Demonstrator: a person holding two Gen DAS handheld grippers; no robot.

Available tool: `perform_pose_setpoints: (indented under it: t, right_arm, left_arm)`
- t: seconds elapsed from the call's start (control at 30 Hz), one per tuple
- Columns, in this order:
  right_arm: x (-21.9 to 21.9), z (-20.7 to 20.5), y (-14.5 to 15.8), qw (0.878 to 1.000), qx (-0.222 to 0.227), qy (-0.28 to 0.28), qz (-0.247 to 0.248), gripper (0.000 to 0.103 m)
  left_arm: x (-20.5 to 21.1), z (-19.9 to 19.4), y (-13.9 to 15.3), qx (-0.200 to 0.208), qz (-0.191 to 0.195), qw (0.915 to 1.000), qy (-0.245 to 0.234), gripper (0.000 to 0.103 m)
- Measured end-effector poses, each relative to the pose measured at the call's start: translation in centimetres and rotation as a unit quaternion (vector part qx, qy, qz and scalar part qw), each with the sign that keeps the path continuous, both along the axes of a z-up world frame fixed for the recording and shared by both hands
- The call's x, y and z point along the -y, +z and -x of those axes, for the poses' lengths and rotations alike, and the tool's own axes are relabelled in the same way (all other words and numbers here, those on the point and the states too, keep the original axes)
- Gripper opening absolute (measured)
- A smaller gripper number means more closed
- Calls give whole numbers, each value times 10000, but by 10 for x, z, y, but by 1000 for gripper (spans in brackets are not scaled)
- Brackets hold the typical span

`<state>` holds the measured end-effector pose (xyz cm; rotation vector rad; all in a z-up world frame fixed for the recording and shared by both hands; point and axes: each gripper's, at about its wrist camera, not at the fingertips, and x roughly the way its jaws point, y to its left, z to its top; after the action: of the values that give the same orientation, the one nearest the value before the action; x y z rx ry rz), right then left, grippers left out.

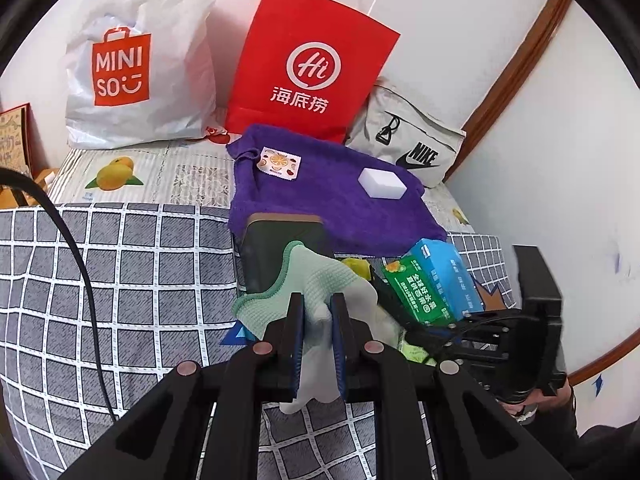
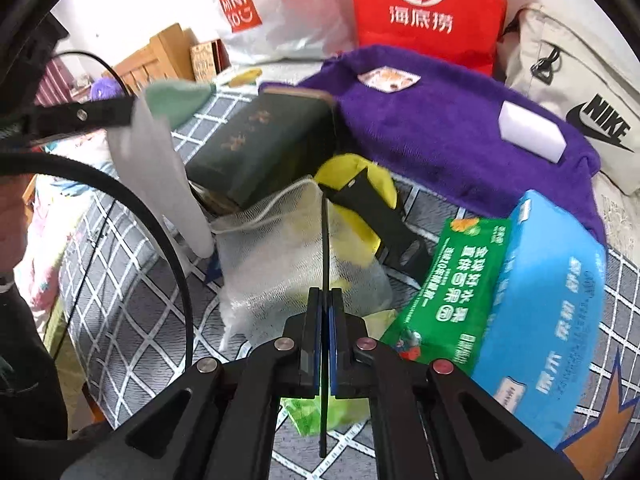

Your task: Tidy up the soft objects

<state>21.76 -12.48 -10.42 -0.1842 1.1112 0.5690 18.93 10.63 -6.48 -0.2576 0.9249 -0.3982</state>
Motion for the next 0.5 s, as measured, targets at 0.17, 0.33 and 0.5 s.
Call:
perform_pose_setpoints:
  t: [0.17, 0.33, 0.5]
  right_arm:
    - [14, 2, 23, 9998, 122, -103, -129, 3]
    - [27, -3, 40, 9991, 223, -289, -194, 3]
    - [43, -15, 51, 9985, 248, -443, -214, 3]
  left_arm:
    - [3, -4, 12, 110, 74, 9999, -74, 13]
    - [14, -15, 25, 211, 74, 9996, -156, 13]
    - [23, -25, 37, 316, 100, 9991, -258, 13]
